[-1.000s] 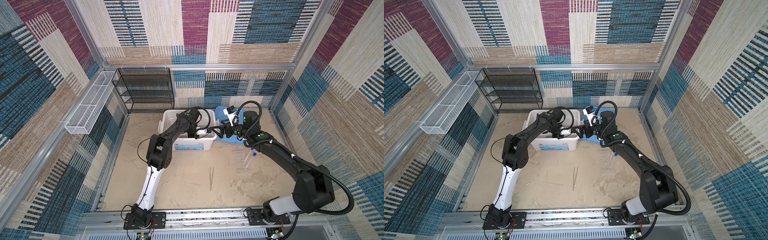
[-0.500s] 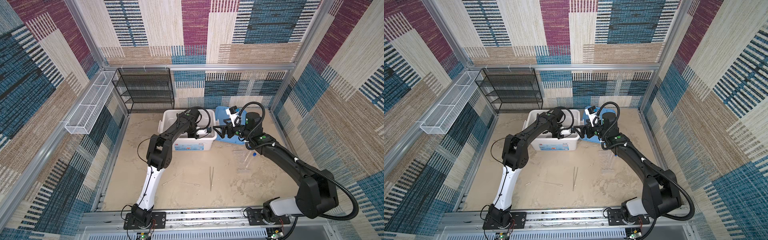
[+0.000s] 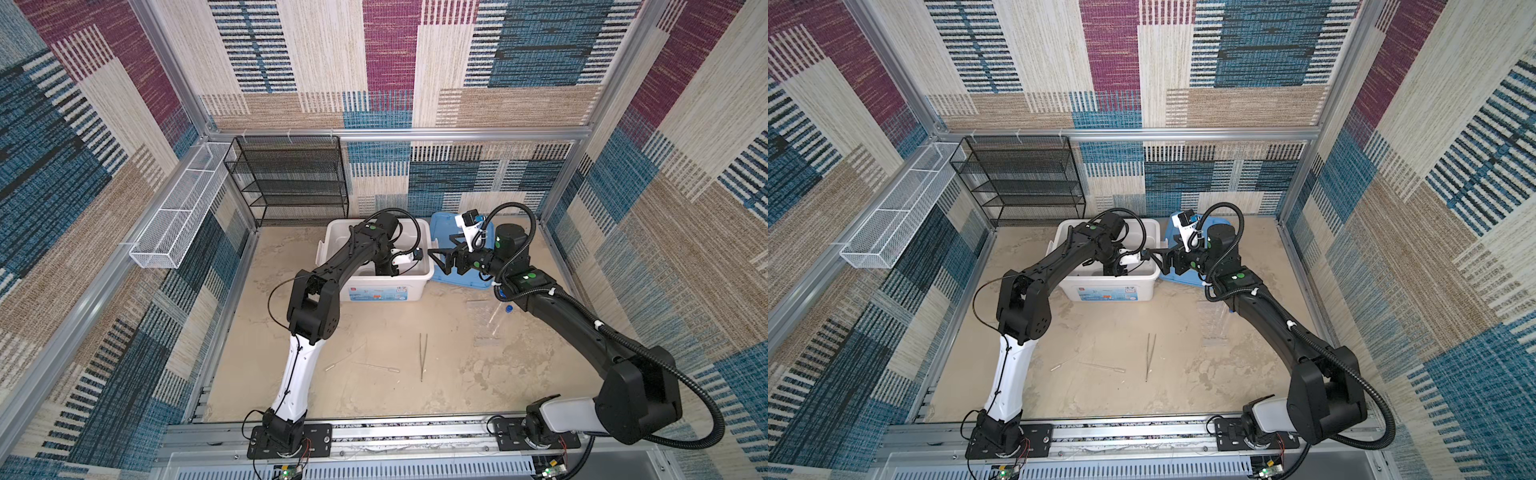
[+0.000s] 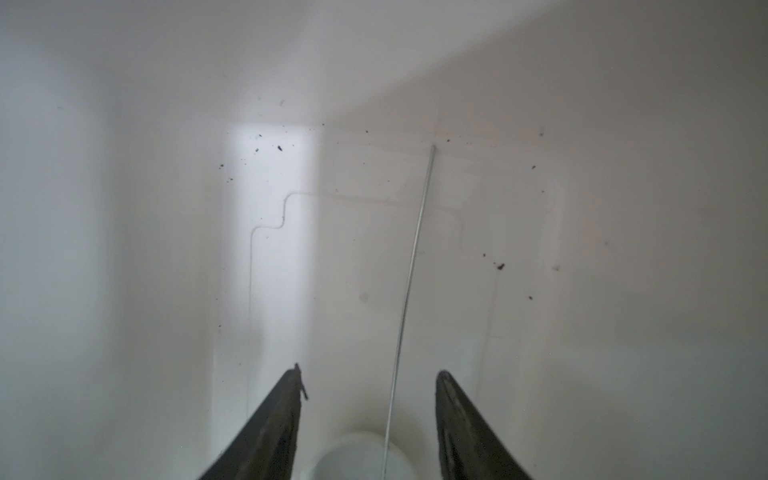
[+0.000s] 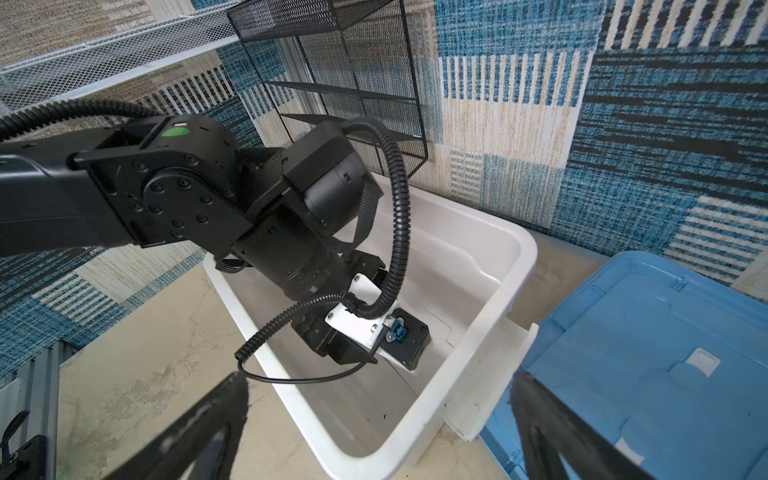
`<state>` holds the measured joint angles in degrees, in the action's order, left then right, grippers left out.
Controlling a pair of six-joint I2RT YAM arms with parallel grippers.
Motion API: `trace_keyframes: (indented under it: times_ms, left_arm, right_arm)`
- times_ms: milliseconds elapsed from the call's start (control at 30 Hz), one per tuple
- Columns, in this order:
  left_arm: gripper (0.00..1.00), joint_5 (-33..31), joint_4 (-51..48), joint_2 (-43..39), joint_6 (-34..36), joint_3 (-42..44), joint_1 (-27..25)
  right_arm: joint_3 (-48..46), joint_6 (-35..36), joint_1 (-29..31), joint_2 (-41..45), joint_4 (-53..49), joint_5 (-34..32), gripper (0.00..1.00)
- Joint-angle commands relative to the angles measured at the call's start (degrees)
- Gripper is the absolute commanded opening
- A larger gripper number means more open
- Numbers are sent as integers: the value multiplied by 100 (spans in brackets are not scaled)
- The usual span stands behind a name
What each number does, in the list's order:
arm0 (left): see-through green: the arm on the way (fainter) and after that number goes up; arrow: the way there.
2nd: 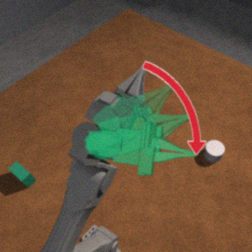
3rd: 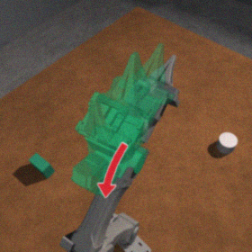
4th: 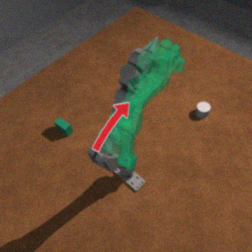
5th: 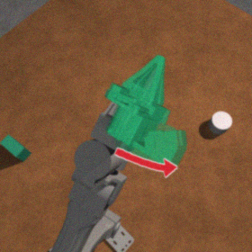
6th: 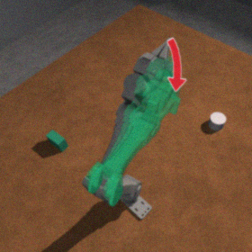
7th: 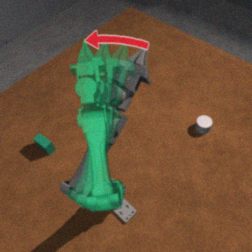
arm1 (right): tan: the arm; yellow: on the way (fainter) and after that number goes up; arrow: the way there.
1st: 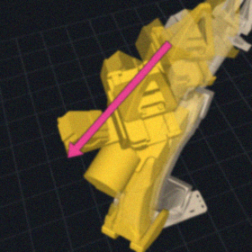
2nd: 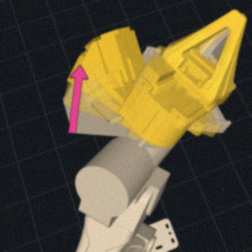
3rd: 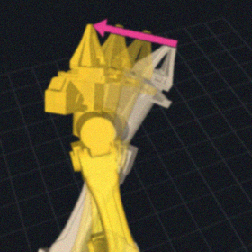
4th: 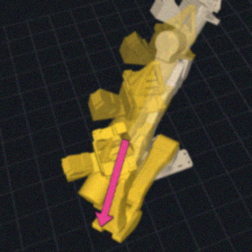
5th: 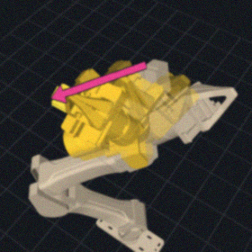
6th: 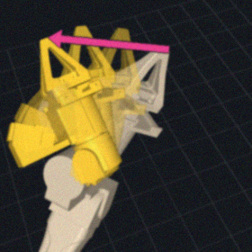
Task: Organize the chemistry lab equipment
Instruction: 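Withdraw the left gripper from the bin and move it over the tweezers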
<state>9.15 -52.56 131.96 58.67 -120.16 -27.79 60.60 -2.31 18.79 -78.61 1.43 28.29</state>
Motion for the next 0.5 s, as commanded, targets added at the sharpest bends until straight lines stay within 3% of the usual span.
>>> trace_keyframes:
  times_ms: [0,133,200,233,267,300,467]
  left_arm:
    - [54,-116,94,-171,23,2,2]
    - [55,-115,242,-523,-52,101,27]
    - [60,-150,367,-695,-133,123,28]
    - [70,-146,427,-804,-179,143,28]
    - [90,-138,485,-933,-226,160,28]
    - [98,-107,515,-1049,-269,181,24]
    - [98,1,923,-1832,-563,590,19]
  right_arm:
    - [-2,27,4,69,179,-57,99]
    - [41,17,7,164,121,-105,99]
    - [48,-10,2,235,121,-143,99]
    - [51,-29,2,288,121,-166,99]
    - [47,-43,8,336,123,-183,99]
    - [48,-53,6,376,99,-203,99]
    - [66,-80,2,646,-110,-248,99]
